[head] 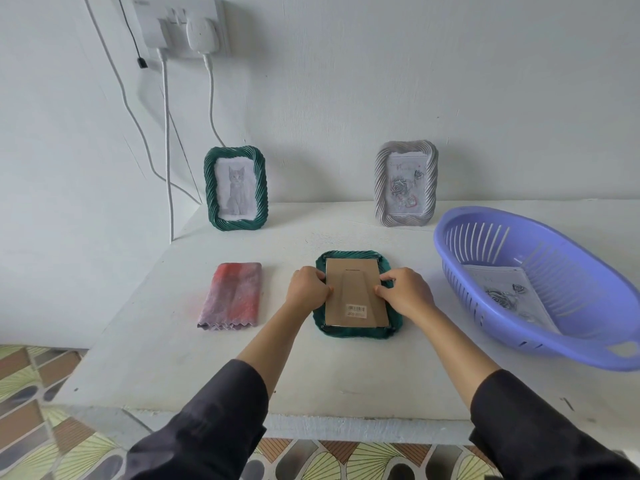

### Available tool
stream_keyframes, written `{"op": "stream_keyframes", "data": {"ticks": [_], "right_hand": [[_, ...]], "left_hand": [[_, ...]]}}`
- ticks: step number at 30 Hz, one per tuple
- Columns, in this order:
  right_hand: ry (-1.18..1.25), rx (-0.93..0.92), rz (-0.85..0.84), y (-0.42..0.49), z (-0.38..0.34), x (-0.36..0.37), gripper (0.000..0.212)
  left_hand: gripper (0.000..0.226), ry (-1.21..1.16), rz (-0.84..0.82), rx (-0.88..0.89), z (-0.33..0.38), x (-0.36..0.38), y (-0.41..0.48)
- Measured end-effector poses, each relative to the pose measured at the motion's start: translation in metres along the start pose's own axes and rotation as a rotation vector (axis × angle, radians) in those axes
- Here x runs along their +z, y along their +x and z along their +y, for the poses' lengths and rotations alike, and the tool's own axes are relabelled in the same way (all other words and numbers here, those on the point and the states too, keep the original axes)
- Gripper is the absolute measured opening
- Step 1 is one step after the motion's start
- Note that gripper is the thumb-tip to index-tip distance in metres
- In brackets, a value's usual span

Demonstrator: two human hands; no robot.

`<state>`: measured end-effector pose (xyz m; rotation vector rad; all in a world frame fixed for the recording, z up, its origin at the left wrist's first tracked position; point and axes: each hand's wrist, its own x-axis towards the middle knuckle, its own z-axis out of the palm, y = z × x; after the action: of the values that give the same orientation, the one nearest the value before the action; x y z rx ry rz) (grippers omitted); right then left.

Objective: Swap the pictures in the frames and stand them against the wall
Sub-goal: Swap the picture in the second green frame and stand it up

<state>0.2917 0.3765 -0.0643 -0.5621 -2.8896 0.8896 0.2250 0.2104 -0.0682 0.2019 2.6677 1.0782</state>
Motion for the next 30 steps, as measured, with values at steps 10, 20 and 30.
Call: {"op": "stream_keyframes", "data": {"ticks": [10,20,30], "right_hand": [[-0.027,-0.015,0.033,0.000,0.003,0.006,0.036],[0.132,-0.057,-0.081,-0.014,0.006,-0.014,0.045],[0.039,-0.242,-0.297,-0.040,0.020,-0.030,0.022]], "left_hand": [[0.016,-0.027,-0.006,0.022,-0.002,0.001,0.001],[0.022,0.125,0.093,0.236,-0.002,-0.020,-0.012],[0.031,0.216,-0.309,0.437,-0.021,-0.032,-0.032]]}}
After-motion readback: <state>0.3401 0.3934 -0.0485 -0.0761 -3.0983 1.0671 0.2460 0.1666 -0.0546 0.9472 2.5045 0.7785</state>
